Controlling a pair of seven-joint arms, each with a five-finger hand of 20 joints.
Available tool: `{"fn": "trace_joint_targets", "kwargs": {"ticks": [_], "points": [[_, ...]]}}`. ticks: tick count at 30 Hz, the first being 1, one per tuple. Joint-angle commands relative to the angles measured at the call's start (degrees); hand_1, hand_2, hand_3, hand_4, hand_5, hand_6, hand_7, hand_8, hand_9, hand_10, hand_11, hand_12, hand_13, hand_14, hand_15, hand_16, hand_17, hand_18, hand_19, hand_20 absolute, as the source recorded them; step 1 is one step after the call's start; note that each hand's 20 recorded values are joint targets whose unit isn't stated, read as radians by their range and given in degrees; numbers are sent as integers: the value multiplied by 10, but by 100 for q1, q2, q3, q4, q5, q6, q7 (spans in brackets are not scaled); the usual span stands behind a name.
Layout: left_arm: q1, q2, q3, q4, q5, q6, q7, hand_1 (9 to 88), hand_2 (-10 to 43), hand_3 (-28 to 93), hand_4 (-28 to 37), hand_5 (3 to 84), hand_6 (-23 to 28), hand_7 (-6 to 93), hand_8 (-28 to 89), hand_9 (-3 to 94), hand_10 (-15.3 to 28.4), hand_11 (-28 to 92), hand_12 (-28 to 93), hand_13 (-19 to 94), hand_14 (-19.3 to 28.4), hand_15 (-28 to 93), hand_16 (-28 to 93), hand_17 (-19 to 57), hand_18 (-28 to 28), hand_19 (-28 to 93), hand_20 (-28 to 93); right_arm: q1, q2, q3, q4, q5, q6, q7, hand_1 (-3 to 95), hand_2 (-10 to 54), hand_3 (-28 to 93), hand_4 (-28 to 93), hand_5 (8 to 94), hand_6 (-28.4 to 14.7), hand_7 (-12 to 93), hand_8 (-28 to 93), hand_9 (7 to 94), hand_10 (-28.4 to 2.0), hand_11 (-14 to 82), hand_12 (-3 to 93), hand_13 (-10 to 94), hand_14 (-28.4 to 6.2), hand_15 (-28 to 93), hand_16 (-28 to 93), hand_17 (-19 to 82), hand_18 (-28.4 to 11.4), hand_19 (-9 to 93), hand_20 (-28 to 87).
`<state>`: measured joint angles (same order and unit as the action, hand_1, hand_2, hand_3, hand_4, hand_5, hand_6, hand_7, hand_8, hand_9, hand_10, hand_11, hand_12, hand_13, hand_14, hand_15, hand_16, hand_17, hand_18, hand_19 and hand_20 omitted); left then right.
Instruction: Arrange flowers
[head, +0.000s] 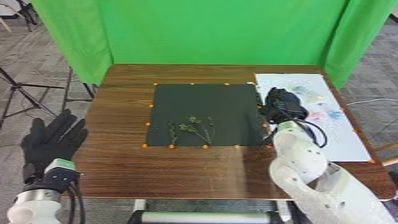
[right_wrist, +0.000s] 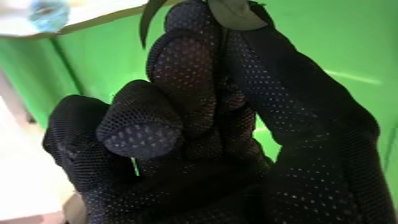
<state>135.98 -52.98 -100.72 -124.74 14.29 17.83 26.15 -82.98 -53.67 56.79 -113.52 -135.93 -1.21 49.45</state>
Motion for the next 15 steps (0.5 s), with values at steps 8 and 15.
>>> {"fn": "trace_joint_targets", "kwargs": {"ticks": [8,15], "points": [[-65,31,-13,14,61,-26,-184,276,129,687,-283,384,89,159,-99,269,139,299,97,202,143,431,-93,-61,134,353,97,-608,-1111,-288,79,-257,-304,112,545,-95,708,-236,733,-27,445,201,826,-119,430,500,823,-93,693,394,571,-230,932,528],[-103,41,-2,35,68,-61,-205,275,129,686,-283,385,89,158,-99,271,139,298,97,207,145,434,-93,-61,134,354,97,-685,-1142,-286,326,-240,-351,152,546,-95,706,-239,733,-28,445,201,825,-119,433,498,822,-92,693,396,571,-230,932,531]]}}
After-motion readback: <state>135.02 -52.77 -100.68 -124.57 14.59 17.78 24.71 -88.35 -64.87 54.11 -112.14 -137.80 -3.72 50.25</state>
